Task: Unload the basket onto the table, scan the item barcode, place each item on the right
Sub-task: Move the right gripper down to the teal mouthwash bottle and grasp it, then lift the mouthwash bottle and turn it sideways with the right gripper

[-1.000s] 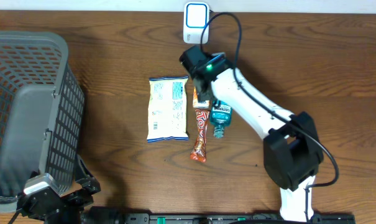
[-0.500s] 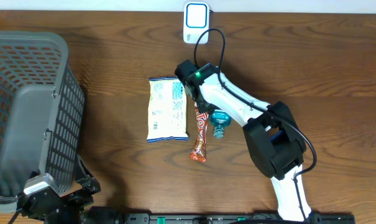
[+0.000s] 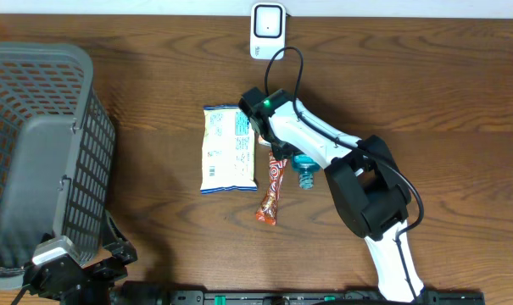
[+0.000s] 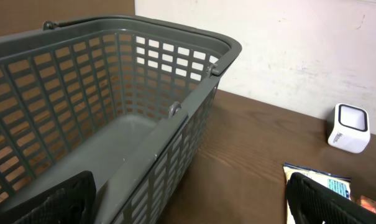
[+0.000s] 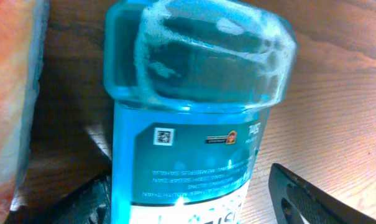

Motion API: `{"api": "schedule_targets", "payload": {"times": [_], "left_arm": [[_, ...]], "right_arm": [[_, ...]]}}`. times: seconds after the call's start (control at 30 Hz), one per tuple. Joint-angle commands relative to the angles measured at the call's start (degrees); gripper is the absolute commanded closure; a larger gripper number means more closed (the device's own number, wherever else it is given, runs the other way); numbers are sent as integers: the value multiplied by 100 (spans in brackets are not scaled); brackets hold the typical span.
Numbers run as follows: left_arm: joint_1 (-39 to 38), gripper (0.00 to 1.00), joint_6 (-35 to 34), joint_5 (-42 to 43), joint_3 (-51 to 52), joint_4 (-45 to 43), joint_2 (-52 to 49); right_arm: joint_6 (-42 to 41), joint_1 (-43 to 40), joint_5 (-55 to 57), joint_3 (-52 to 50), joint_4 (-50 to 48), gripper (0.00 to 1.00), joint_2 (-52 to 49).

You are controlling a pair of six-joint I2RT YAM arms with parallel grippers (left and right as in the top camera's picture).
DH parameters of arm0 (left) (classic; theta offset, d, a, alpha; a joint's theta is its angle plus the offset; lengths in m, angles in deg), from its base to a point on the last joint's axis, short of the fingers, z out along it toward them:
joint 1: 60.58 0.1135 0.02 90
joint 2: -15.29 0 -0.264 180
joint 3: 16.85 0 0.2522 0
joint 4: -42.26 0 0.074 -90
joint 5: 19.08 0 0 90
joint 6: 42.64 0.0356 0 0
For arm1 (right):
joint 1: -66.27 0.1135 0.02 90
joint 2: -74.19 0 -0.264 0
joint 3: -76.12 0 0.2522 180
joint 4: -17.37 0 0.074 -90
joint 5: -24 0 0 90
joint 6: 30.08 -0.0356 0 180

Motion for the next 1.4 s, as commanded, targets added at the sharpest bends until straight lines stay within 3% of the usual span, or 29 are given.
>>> {"api": "schedule_targets", "payload": {"times": [0.0, 0.2, 0.37, 0.67, 1.07, 1.3, 1.37], "left_arm": [[-11, 2, -98, -39, 116, 184, 17], [-11, 2, -98, -37, 118, 184, 17], [-11, 2, -101, -37, 118, 184, 17], [-11, 2, -101, -37, 118, 184, 17], [-11, 2, -98, -37, 118, 184, 17], [-11, 2, -98, -37, 118, 184, 17], [-11, 2, -98, -37, 116, 184, 17]], "right_arm": [[-44, 0, -328, -122, 68, 28, -518], [181, -9, -715, -127, 116, 35, -535], [833, -92, -1598, -103, 101, 51, -533], [1318, -393, -2352, 72, 520, 70, -527], [3042, -927, -4404, 920, 1069, 70, -527], [3495, -1217, -4496, 898, 850, 67, -527], [3462, -1287, -4360, 901, 826, 60, -527]]}}
